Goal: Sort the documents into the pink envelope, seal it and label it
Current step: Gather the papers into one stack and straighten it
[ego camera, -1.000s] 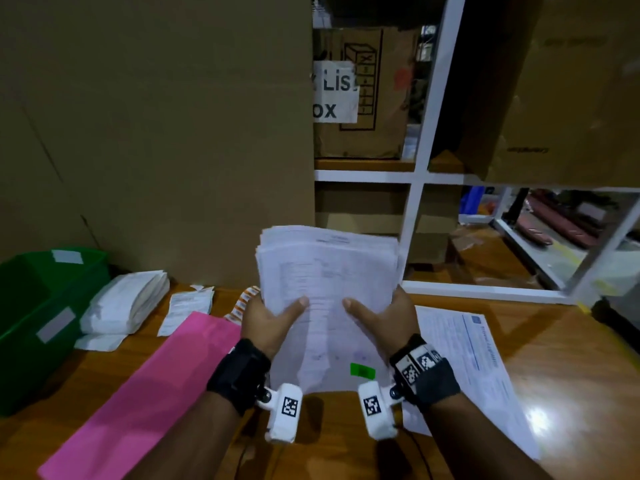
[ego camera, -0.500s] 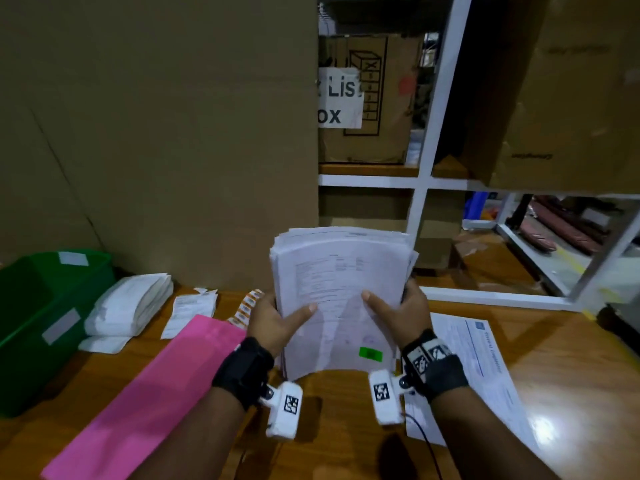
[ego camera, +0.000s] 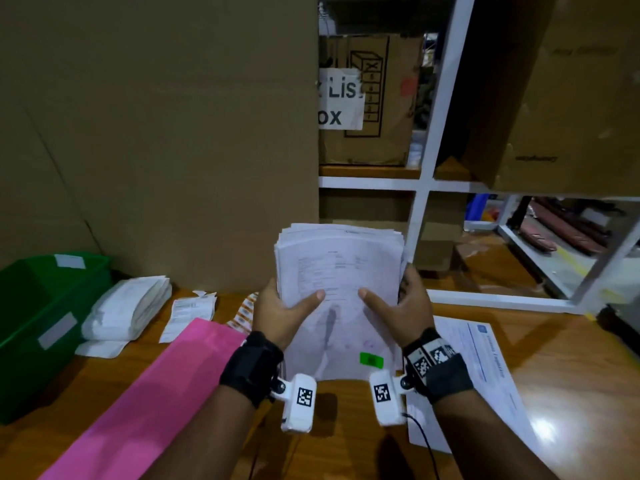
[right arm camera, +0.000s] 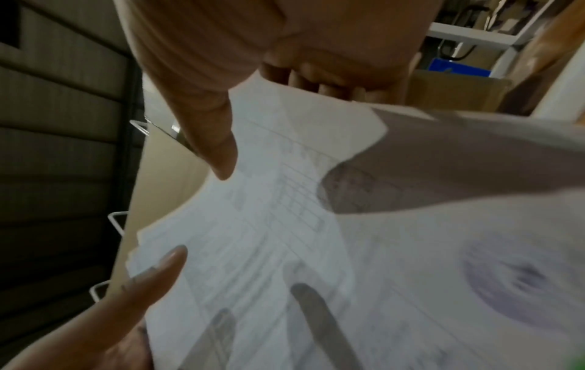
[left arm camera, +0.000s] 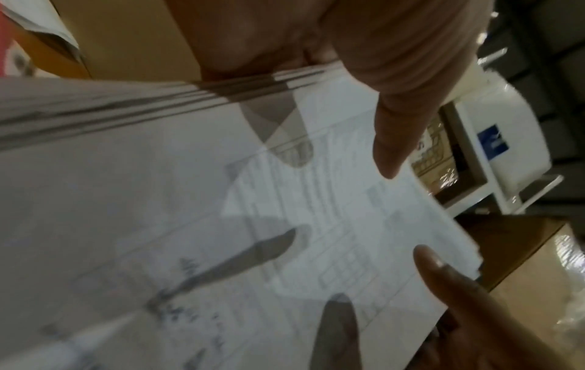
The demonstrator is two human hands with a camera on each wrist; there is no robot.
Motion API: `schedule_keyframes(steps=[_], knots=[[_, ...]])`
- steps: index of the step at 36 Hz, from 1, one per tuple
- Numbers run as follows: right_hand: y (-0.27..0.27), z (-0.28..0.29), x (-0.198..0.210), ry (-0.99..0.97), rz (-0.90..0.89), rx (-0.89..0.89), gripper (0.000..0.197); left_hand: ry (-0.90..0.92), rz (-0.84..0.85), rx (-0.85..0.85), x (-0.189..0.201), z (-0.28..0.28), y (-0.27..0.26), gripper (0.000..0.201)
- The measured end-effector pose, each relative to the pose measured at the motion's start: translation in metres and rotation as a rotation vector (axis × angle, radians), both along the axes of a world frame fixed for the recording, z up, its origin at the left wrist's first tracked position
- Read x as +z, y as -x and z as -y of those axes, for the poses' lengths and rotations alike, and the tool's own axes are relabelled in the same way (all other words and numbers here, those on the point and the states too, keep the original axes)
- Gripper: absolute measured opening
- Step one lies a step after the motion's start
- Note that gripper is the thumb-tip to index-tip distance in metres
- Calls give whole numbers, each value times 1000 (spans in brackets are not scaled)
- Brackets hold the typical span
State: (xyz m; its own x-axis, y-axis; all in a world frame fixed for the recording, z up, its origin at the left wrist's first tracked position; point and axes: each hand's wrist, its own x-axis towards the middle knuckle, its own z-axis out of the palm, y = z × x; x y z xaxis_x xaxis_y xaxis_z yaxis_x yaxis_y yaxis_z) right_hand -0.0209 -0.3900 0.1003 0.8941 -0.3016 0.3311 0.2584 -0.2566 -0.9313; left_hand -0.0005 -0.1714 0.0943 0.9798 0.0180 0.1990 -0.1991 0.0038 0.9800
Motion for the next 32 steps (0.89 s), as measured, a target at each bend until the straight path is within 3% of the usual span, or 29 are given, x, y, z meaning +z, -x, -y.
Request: schedule_keyframes(steps=[5,10,13,18,21,23,25,29,32], knots=[[1,6,50,202,207,-63,96,21,16,-43,11,-8,-4,53],[2,5,87,775,295,-58,78,-25,6,-81,5,-9,1,51],[5,-13,102,1122,322,-82,81,-10,-2,-104,7,-7,5,44],[8,-44,108,1223,370,26,86,30,70,-127,10,-3,8,44],[5,-56,101,1340,265,171,84,38,90,-100,7,0,6,41],[1,-55,98,1311,190,249,83,4,92,-98,3,-2,4,31],[-2,-47,102,1108,182,260,88,-26,86,-92,0,-4,5,25],[2,-22,100,853,286,103,93,66,11,-20,-5,-7,9,24],[11,1,83,615,214,-72,95,171,20,80,-9,-14,6,22]])
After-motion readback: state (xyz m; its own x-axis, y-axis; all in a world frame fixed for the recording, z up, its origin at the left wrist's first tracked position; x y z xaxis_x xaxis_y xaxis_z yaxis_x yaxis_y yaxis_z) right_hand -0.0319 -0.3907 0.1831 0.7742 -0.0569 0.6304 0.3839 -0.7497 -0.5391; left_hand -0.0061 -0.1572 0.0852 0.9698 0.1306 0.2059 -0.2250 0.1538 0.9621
